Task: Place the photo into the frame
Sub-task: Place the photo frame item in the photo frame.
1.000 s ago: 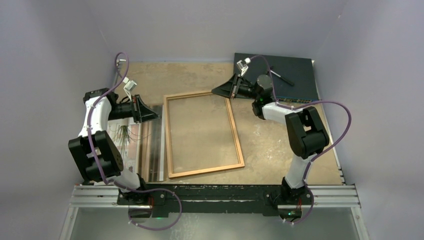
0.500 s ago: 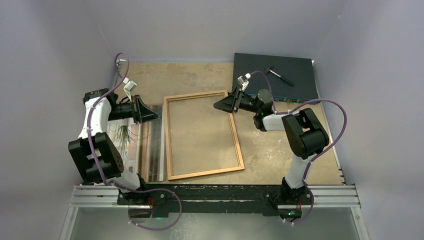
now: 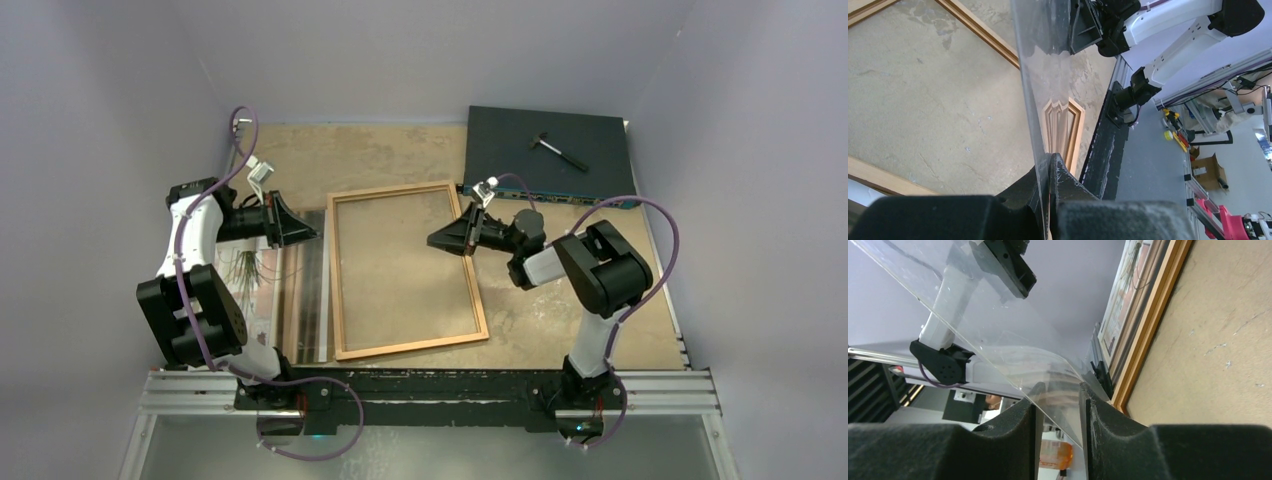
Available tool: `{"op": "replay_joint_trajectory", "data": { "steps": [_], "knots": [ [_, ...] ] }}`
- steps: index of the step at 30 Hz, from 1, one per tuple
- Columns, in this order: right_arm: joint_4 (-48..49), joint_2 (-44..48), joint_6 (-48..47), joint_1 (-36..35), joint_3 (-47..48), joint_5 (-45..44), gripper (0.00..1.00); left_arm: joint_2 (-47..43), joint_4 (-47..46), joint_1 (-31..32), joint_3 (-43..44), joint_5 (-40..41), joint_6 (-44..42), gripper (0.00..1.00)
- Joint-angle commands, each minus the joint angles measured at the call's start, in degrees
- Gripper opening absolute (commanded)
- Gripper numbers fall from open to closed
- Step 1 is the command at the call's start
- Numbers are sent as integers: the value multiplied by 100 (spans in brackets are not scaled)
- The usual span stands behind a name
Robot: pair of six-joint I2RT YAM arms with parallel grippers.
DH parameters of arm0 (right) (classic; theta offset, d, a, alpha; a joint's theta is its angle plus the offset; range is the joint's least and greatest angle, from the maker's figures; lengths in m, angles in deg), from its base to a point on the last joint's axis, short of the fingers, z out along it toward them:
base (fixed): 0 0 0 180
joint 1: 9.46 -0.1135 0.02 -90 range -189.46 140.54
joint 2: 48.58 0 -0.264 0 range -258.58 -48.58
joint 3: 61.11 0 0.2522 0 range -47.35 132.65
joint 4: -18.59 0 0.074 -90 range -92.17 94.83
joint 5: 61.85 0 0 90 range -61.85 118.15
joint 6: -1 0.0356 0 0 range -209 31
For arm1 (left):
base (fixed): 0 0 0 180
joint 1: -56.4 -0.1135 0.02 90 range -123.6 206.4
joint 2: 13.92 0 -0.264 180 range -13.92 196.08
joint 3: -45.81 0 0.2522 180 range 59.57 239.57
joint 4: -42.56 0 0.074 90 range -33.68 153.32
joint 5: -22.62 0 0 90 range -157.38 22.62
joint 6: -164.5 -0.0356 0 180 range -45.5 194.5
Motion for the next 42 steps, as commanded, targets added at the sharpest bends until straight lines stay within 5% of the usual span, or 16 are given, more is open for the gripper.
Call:
{"op": "replay_joint_trajectory", "data": {
  "steps": [1,5,7,9,11,15,18,20,32,42],
  "knots": [
    [1756,-33,280,-121,-80,-84,33,-133,15,-44,-50,-226,-258,0],
    [951,262,-188,-122,-4,-154,17,-137,22,-42,-29,-160,-313,1],
    [-322,693,-783,-120,239,-236,7,-145,16,-55,26,-81,-349,19],
    [-1853,1091,-1624,-125,705,-383,0,-161,13,-95,110,48,-399,47],
    [-3595,1371,-2582,-126,1273,-593,0,-154,-34,-141,222,243,-403,67],
    [-5423,1500,-3195,-98,1969,-587,0,-331,-1598,-283,123,985,1478,81],
    [-6093,1408,-3424,-70,2180,-571,0,-955,-3861,-283,-506,2265,3645,85],
    [-6235,1366,-3474,-73,2136,-576,0,-1187,-4670,-271,-680,3109,4200,87],
    [-6607,1366,-3449,-60,2082,-856,0,-744,-4518,-252,-795,4148,4197,91],
    [-6595,1195,-3570,-43,2040,-1144,0,-706,-4690,630,-1539,4620,3953,63]
  ]
}}
